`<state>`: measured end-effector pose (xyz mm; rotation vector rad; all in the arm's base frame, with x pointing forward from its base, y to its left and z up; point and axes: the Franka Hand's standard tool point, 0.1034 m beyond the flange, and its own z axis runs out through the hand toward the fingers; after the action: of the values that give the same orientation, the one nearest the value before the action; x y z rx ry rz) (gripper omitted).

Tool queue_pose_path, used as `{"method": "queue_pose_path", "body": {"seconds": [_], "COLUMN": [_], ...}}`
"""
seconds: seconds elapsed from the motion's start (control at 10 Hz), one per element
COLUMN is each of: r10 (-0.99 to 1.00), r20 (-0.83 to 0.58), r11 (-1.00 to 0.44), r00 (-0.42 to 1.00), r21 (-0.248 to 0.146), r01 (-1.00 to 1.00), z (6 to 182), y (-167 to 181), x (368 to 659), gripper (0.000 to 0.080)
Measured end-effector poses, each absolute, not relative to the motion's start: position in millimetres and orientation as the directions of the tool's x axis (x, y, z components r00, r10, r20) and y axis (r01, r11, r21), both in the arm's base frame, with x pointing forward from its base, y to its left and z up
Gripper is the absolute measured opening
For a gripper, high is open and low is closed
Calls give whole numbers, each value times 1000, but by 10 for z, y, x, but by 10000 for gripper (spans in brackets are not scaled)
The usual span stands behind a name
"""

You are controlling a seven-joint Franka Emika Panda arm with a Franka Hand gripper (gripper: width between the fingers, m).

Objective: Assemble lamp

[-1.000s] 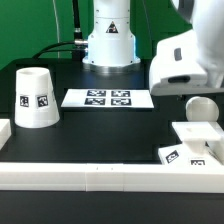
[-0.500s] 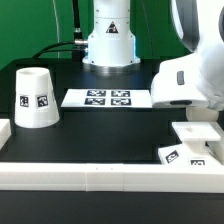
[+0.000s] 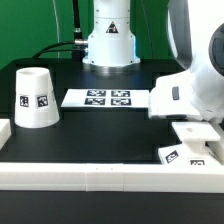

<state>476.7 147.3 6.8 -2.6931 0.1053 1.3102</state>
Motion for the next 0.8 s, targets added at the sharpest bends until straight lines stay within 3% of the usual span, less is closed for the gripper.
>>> {"method": "queue_pose_path", "body": {"seconds": [0.2, 0.3, 0.8], "r10": [0, 0, 8], "r20": [-784, -784, -779], "r11": [-987, -987, -987], "r00": [620, 621, 628], "r21": [-99, -99, -108], "r01": [-125, -125, -122], "z": [50, 50, 86], "y": [1483, 1482, 1465], "x": [4759, 4762, 4792], "gripper": [699, 587, 574]}}
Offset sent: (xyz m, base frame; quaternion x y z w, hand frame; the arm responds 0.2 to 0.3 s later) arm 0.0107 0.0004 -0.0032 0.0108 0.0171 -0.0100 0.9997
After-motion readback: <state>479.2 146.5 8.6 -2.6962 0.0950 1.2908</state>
